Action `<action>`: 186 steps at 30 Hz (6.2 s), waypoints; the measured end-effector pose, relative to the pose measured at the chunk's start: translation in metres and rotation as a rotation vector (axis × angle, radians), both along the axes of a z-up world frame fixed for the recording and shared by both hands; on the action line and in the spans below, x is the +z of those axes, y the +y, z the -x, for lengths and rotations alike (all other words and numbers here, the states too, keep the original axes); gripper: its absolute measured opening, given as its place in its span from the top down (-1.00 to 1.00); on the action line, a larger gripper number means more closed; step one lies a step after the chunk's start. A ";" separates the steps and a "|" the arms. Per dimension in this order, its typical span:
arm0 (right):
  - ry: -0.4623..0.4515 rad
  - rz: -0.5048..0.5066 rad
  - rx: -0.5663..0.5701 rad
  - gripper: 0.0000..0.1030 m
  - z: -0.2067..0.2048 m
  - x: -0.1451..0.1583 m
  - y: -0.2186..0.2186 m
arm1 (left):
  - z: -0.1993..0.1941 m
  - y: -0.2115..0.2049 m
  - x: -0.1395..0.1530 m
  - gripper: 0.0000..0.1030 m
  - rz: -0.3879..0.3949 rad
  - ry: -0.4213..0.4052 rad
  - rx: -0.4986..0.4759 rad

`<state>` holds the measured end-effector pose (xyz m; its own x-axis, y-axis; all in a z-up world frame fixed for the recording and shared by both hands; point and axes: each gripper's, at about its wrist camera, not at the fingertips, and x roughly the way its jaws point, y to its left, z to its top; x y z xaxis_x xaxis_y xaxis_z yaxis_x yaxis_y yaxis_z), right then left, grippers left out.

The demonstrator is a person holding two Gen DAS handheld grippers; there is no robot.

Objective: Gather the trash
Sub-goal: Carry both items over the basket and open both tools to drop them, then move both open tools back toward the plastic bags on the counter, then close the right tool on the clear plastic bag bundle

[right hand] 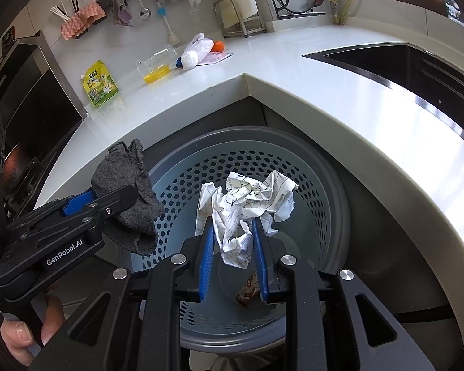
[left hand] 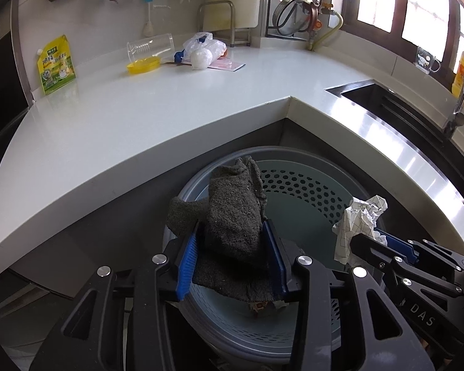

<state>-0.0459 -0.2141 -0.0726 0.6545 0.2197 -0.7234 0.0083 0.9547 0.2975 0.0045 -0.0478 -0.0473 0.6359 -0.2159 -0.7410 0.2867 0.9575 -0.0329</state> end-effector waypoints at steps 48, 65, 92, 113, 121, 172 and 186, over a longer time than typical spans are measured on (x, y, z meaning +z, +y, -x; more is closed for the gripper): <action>-0.089 -0.006 -0.032 -0.26 -0.006 0.029 -0.008 | -0.010 0.032 0.033 -0.88 0.013 -0.107 0.099; -0.189 0.025 0.013 -0.41 -0.090 0.078 -0.002 | -0.095 0.070 0.083 -0.88 0.041 -0.212 0.192; -0.101 0.158 0.052 -0.41 -0.318 0.077 0.069 | -0.278 0.132 0.079 -0.88 0.025 -0.152 0.286; -0.025 0.235 0.071 0.28 -0.372 0.053 0.083 | -0.306 0.124 0.071 -0.88 0.014 -0.137 0.302; -0.059 0.103 0.047 0.32 -0.362 0.070 0.043 | -0.313 0.112 0.071 -0.88 0.032 -0.132 0.290; -0.137 -0.045 0.109 0.31 -0.349 0.081 0.004 | -0.359 0.125 0.065 -0.88 0.047 -0.193 0.278; -0.127 -0.049 0.113 0.31 -0.351 0.079 0.006 | -0.378 0.099 0.064 -0.77 0.107 -0.185 0.166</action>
<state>0.3049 -0.2085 0.0066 0.7093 0.3301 -0.6228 -0.1389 0.9317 0.3357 0.3829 0.0511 0.0163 0.7918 -0.1683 -0.5872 0.1367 0.9857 -0.0982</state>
